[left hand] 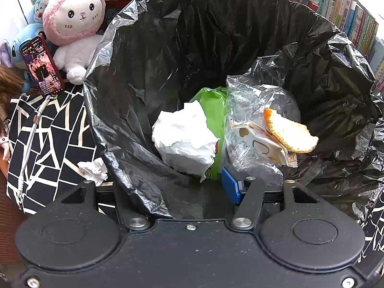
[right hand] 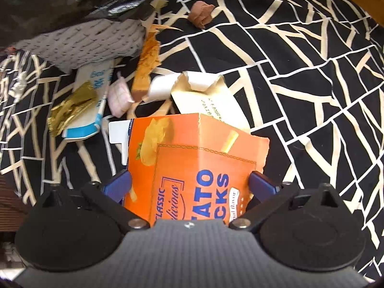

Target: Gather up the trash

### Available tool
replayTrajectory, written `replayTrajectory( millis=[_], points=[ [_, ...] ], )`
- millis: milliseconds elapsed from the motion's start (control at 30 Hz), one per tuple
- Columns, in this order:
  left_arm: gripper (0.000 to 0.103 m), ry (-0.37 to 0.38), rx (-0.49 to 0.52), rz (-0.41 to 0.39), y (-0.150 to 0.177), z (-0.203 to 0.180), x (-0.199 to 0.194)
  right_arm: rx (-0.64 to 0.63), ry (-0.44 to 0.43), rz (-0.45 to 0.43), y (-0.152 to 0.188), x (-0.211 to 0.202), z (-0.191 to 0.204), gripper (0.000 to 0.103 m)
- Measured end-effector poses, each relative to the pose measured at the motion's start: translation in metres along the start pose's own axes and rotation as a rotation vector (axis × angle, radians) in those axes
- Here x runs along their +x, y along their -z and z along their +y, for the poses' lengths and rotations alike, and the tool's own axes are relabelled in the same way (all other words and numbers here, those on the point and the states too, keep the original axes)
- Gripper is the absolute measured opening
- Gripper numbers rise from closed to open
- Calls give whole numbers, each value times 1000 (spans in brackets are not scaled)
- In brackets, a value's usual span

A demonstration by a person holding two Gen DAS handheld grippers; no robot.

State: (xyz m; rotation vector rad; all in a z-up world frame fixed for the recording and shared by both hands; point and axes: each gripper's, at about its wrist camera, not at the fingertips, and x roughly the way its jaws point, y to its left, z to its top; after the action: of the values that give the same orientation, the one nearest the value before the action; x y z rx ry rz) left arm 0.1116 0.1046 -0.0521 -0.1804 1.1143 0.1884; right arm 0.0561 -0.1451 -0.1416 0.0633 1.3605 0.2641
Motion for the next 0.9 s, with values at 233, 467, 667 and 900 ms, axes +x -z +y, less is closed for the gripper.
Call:
replayTrajectory(
  millis=[233, 467, 667, 900],
  points=[
    [57, 2, -16, -3, -2, 2, 0, 111, -72, -60, -4, -37, -29, 45],
    [58, 4, -9, -1, -1, 2, -1, 122, -100, -44, -20, -51, -40, 46],
    [58, 9, -20, -6, -1, 3, -1, 431, -223, 136, -25, -38, -82, 97],
    [59, 12, -21, -7, -1, 4, -1, 1037, -383, 274, 3, -1, -135, 103]
  ],
)
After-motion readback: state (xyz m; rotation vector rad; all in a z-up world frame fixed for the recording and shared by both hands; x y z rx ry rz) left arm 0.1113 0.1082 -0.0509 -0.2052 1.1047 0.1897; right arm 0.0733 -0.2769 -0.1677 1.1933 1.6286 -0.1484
